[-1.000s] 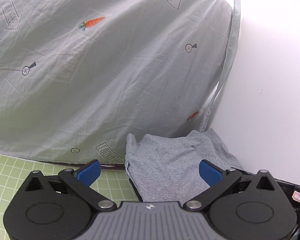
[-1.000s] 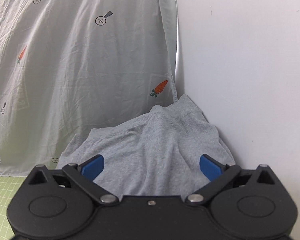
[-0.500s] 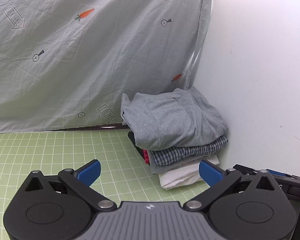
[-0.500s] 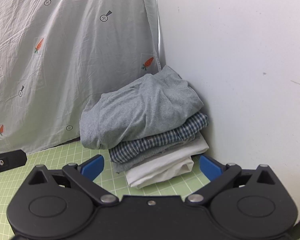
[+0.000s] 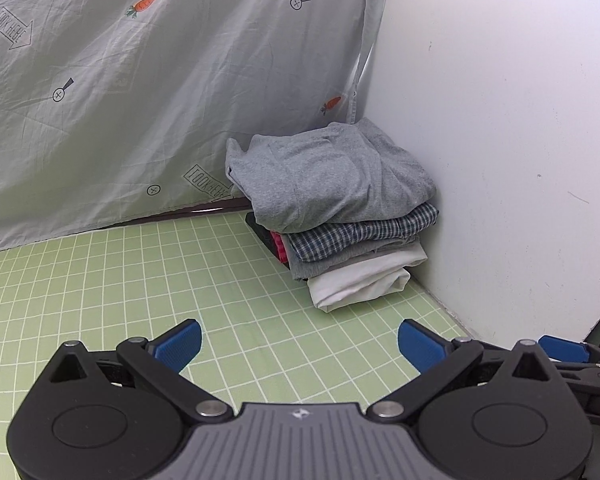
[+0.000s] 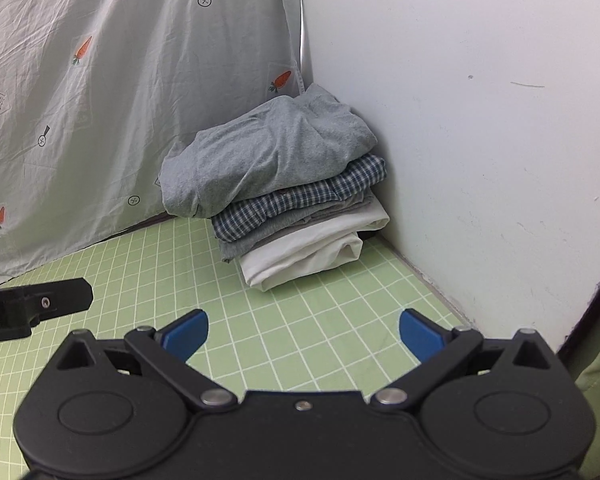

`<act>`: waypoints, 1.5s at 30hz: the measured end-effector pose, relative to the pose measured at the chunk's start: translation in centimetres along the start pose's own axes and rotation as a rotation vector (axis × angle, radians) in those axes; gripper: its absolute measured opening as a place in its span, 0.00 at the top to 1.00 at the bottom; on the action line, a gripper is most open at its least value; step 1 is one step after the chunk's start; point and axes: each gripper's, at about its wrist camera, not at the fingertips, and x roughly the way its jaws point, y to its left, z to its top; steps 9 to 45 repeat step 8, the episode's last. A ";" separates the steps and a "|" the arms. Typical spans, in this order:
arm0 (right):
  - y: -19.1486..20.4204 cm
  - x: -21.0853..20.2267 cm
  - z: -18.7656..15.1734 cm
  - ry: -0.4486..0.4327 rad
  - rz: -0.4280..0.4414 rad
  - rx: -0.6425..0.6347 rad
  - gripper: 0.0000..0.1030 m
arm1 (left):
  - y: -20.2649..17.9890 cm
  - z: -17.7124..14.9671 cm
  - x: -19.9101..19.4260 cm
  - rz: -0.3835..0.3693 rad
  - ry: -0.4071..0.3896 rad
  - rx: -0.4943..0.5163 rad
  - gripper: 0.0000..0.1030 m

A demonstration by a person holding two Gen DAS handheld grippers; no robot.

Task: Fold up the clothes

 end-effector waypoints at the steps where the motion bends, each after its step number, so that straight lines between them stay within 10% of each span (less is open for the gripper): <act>1: 0.0 -0.1 -0.1 0.000 0.001 -0.001 0.00 | 0.0 0.0 0.0 -0.002 0.000 0.001 0.00; 45: 0.2 0.1 -0.1 0.000 0.011 -0.005 0.00 | -0.1 0.1 0.1 -0.002 0.009 0.009 0.00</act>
